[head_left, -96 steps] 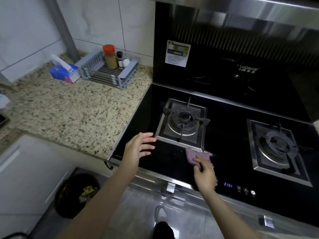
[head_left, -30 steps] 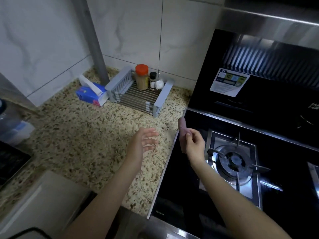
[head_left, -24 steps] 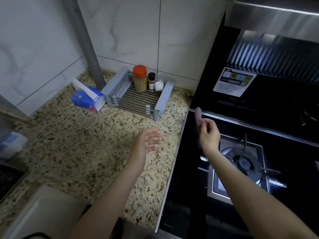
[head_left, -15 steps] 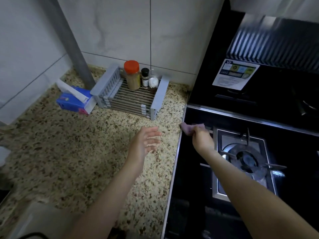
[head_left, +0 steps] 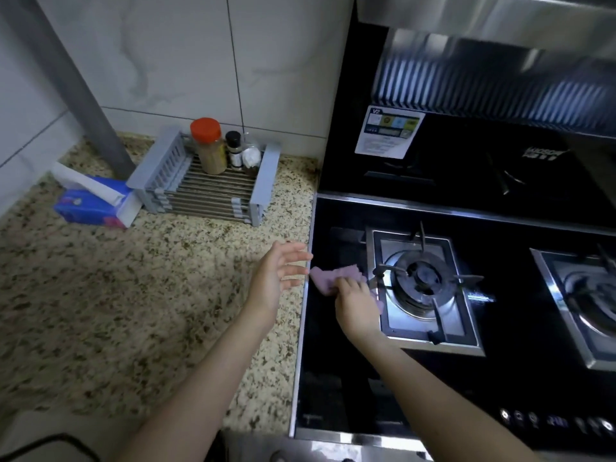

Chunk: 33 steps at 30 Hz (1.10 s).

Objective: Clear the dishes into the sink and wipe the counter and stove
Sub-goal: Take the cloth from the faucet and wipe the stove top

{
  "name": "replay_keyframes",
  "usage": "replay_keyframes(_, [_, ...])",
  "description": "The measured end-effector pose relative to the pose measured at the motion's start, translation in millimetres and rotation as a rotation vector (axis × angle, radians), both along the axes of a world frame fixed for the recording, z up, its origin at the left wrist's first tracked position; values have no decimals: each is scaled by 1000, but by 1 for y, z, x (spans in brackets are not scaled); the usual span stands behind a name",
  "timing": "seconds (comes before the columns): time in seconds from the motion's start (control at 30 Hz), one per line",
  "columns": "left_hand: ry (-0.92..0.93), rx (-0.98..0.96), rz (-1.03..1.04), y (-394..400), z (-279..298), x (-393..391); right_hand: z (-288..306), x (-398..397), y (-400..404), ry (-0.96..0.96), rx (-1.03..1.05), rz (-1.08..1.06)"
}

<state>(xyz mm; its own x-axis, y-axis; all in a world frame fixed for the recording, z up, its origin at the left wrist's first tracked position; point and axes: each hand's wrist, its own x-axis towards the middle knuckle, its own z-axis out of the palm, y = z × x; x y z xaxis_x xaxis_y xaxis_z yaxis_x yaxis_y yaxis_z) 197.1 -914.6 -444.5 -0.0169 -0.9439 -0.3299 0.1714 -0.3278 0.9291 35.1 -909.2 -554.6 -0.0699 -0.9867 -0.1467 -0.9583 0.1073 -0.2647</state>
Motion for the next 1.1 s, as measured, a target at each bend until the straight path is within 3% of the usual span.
replay_keyframes(0.27, [35, 15, -63, 42, 6, -40, -2, -4, 80, -129, -71, 82])
replay_keyframes(0.53, [-22, 41, -39, 116, 10, -61, 2, -21, 158, -179, 45, 212])
replay_keyframes(0.67, [-28, 72, 11, 157, 17, -66, -1, -32, 180, -302, 94, 238])
replay_keyframes(0.93, [-44, 54, 110, 209, 21, -56, 7, -48, 197, -608, 184, 75])
replay_keyframes(1.1, [-41, 41, 126, 214, 24, -56, 17, -54, 198, -909, 292, -130])
